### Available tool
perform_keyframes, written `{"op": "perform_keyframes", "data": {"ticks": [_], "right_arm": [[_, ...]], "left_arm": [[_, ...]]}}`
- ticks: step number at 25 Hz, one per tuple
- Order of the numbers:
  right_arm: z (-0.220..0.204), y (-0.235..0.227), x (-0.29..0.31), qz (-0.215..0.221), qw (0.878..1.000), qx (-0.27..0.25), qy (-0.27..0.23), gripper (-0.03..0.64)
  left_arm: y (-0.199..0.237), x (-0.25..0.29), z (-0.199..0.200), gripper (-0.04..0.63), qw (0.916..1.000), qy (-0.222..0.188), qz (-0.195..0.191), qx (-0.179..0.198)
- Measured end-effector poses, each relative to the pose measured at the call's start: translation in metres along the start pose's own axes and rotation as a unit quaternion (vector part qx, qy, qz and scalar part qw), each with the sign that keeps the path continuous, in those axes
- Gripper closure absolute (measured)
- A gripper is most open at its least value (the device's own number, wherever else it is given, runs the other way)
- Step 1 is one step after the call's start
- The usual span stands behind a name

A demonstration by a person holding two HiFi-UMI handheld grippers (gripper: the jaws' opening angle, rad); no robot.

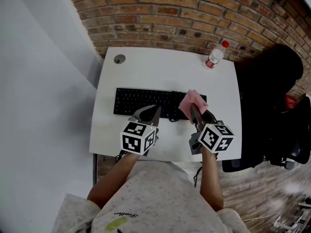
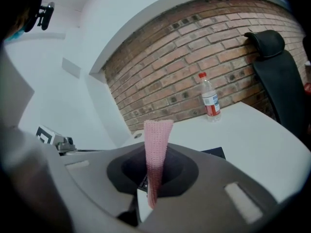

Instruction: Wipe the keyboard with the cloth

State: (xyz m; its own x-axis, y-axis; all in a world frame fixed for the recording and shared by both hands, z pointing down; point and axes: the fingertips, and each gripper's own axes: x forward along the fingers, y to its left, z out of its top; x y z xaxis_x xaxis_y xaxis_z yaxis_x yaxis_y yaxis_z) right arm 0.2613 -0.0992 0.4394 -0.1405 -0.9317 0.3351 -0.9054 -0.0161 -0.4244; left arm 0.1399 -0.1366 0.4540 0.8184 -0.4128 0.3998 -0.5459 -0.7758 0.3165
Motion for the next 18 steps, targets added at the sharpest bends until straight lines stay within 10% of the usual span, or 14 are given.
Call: {"op": "perform_keyframes", "data": {"ticks": [18], "right_arm": [[0.011,0.080,0.015,-0.016,0.991,-0.129,-0.031,0.595]], "left_arm": [[0.046,-0.053,0.014,0.600,0.9991,-0.021,0.030,0.022]]}}
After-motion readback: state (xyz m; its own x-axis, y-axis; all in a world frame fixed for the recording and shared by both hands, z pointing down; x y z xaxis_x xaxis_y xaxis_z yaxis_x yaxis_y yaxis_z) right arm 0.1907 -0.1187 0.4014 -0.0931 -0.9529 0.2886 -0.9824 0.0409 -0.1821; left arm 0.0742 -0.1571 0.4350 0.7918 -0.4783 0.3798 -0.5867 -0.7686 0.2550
